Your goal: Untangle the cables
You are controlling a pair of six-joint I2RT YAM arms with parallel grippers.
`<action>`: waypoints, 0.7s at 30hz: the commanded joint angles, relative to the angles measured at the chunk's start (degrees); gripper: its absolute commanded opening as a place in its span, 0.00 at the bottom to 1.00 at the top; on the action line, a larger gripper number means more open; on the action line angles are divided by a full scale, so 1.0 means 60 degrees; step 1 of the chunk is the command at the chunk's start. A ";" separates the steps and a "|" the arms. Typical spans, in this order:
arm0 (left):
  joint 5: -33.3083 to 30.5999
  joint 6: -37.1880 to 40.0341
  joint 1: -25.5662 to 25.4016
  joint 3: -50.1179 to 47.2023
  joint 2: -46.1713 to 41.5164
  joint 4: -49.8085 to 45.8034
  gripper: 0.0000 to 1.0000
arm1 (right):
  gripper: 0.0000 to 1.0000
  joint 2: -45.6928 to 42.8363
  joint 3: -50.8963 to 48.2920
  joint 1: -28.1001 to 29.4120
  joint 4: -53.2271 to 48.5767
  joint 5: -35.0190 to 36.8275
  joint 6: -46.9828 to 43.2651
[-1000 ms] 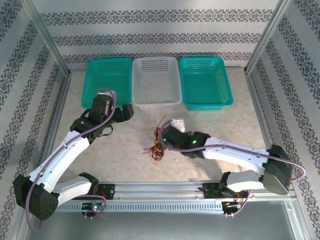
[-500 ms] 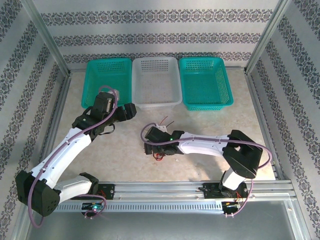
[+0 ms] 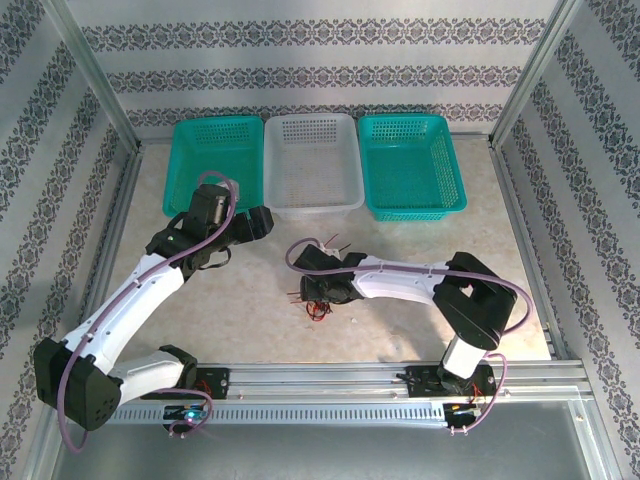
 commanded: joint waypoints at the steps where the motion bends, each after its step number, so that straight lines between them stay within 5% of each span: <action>1: -0.0081 -0.0075 0.0079 0.0009 0.0062 -0.0366 0.84 | 0.49 0.0294 0.0130 0.0030 -0.0536 -0.0597 0.0071; 7: 0.0045 -0.0132 0.0102 -0.0078 -0.0012 -0.0279 0.84 | 0.21 -0.0199 0.0087 0.0015 -0.0526 -0.0456 -0.0511; 12: 0.1067 0.0072 0.0708 0.0461 0.0183 -0.0395 0.90 | 0.08 -0.1441 0.0085 -0.0018 -0.0766 0.0257 -0.2161; 16: 0.3319 0.0215 0.1954 0.1286 0.0332 -0.0354 0.99 | 0.07 -0.3007 0.0104 -0.0021 -0.0895 0.0724 -0.4123; 21: 0.6598 0.0907 0.1720 0.2076 0.0927 0.0414 0.99 | 0.08 -0.4447 0.0644 -0.0122 -0.1368 0.0776 -0.6301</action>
